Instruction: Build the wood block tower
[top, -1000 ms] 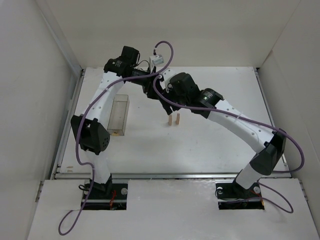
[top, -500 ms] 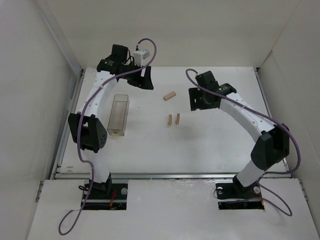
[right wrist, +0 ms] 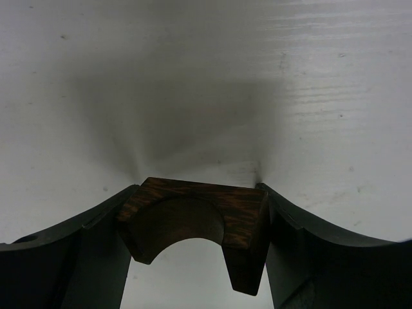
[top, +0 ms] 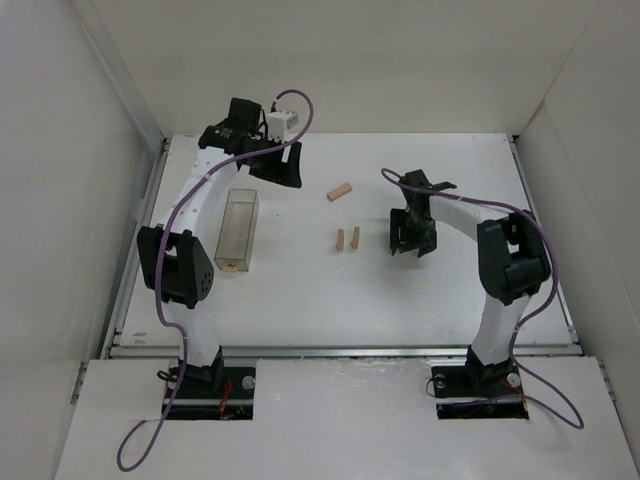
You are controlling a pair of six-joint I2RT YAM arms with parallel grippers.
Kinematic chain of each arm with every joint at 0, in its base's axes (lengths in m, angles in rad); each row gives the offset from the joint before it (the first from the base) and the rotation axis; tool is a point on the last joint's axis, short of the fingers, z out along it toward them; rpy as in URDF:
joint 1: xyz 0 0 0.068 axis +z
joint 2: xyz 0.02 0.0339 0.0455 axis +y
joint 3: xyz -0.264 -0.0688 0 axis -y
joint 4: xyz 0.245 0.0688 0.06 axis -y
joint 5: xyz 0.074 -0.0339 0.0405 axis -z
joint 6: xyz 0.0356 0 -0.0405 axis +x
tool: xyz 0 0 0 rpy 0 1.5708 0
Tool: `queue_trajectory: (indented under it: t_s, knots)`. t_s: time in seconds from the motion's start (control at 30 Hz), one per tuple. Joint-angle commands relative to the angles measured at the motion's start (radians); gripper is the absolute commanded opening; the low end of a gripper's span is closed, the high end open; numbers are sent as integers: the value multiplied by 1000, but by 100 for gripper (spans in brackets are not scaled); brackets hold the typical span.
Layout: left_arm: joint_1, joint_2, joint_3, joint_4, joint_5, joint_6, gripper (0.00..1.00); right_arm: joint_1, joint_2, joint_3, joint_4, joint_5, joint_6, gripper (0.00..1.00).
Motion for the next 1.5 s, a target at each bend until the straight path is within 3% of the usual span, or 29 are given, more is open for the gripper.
queue_trajectory:
  t_s: [0.0, 0.13, 0.37, 0.47, 0.63, 0.93, 1.47]
  knots:
    - [0, -85, -6, 13, -24, -11, 68, 9, -4, 16, 55, -25, 8, 18]
    - [0, -85, -6, 13, -33, -11, 69, 9, 19, 28, 55, -25, -2, 33]
    - [0, -76, 3, 4, -24, -1, 69, 9, 20, 7, 44, -35, -2, 74]
    - [9, -76, 3, 4, -13, -1, 69, 9, -7, 7, 44, -12, -2, 79]
    - [10, -67, 3, 4, -4, -1, 69, 9, -18, 7, 25, -2, -2, 100]
    - [10, -67, 3, -5, -4, 8, 69, 18, -80, 38, -8, 93, -2, 100]
    - [10, -67, 3, -5, 5, 8, 69, 56, -12, 98, -8, 116, 60, 78]
